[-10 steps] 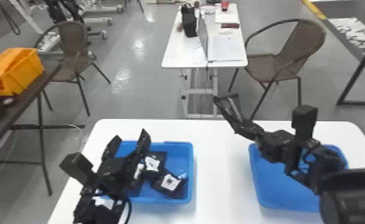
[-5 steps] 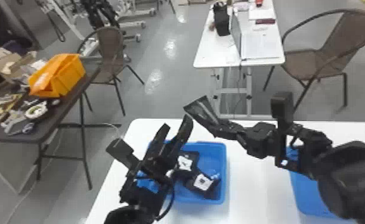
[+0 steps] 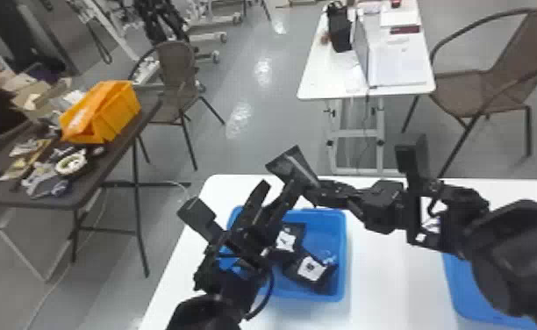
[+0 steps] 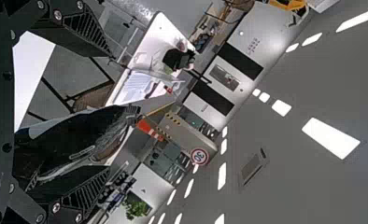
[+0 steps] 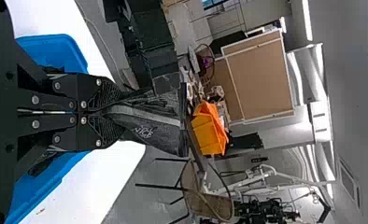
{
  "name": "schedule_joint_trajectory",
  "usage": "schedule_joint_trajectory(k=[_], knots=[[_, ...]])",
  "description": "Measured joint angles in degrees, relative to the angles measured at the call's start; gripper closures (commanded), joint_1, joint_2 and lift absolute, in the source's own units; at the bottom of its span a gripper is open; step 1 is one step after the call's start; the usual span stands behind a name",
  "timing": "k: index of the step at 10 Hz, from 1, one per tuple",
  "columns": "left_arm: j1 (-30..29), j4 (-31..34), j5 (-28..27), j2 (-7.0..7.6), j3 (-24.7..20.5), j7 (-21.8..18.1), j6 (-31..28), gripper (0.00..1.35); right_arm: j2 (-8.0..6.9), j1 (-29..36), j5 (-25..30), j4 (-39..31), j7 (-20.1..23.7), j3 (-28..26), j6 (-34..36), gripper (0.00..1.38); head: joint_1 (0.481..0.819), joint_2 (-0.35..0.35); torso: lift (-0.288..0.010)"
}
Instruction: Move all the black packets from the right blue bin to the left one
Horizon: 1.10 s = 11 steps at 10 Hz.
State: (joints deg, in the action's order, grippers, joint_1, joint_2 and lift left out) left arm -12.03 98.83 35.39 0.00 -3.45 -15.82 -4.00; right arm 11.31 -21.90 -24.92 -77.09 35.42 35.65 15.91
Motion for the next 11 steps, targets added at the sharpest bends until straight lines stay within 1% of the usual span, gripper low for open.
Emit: schedule_joint_trajectory(k=[2,3,4,5,7,10,11], knots=[[0.2,-0.3,0.6,0.0,0.0,0.0,-1.4,0.21,0.02,-0.6,-0.3,0.5,0.0,0.9,0.0,1.23,0.695,0.305,0.0],[0.4,-0.4,0.5,0.0,0.0,-0.2,-1.6,0.62,0.02,-0.6,-0.6,0.7,0.0,1.1,0.0,1.23,0.695,0.305,0.0],[0.7,-0.6,0.4,0.0,0.1,-0.6,-1.5,1.26,0.02,-0.6,-0.7,0.8,0.0,1.1,0.0,1.23,0.695,0.302,0.0],[0.8,-0.7,-0.3,0.0,0.2,-0.5,-1.2,1.22,0.02,-0.6,-0.8,0.9,0.0,1.1,0.0,1.23,0.695,0.301,0.0],[0.5,-0.4,-2.2,0.0,0.5,-0.1,-0.6,1.22,-0.01,-0.4,-1.0,1.1,0.0,1.1,0.0,1.23,0.695,0.301,0.0],[0.0,-0.4,-2.1,0.0,-0.2,-0.1,0.5,1.22,-0.16,-0.2,-1.1,1.2,0.0,0.9,0.0,1.22,0.695,0.311,0.0],[-0.1,-0.4,-2.1,0.0,-0.3,-0.1,0.9,1.22,-0.16,-0.1,-1.4,1.3,0.1,0.8,-0.3,0.8,0.695,0.314,0.0]])
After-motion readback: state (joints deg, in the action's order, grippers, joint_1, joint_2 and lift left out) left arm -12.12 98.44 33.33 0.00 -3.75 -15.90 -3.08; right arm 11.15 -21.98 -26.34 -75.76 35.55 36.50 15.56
